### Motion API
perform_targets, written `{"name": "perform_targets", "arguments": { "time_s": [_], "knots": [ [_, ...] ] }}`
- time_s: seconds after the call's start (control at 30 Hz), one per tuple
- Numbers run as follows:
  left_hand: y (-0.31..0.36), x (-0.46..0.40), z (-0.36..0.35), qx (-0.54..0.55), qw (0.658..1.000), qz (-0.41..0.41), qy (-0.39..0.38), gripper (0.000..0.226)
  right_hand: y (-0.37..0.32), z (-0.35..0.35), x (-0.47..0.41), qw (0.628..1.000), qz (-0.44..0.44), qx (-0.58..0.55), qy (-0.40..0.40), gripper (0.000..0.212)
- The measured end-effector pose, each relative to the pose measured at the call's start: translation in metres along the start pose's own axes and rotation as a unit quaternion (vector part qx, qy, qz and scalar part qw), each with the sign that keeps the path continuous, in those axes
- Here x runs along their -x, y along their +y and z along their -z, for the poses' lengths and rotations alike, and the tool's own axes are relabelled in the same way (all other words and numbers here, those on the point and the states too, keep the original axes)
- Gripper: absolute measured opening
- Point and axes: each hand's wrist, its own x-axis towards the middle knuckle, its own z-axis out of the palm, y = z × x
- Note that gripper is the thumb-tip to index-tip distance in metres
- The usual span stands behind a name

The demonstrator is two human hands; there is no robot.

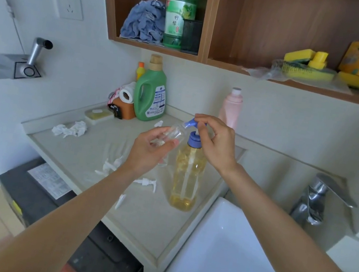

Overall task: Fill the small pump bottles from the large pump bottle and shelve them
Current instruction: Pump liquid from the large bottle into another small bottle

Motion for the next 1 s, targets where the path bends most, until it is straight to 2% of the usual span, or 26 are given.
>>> {"name": "perform_targets", "arguments": {
  "time_s": [0.2,0.47,0.57,0.77,0.9,1.0],
  "knots": [
    [-0.003,0.004,-0.004,0.023,0.998,0.047,-0.017,0.026,0.001,-0.019,0.018,0.998,-0.008,-0.020,0.064,0.034],
    [-0.004,0.006,0.003,0.013,0.997,0.059,-0.040,0.022,0.003,-0.021,0.024,0.998,0.020,0.008,0.060,0.029],
    [0.000,0.007,0.011,0.043,0.996,0.049,-0.059,0.025,-0.008,-0.013,0.014,0.999,0.012,0.014,0.032,0.032],
    [0.006,0.003,0.010,0.074,0.995,0.045,-0.048,0.029,-0.020,0.007,-0.016,0.998,-0.037,0.025,-0.047,0.045],
    [0.000,0.002,0.007,0.084,0.994,0.052,-0.055,0.038,-0.010,-0.007,0.011,1.000,-0.004,0.015,0.013,0.037],
    [-0.002,0.003,0.005,0.084,0.993,0.064,-0.057,0.034,-0.001,-0.014,0.025,0.999,0.016,0.006,0.047,0.038]
  ]
}}
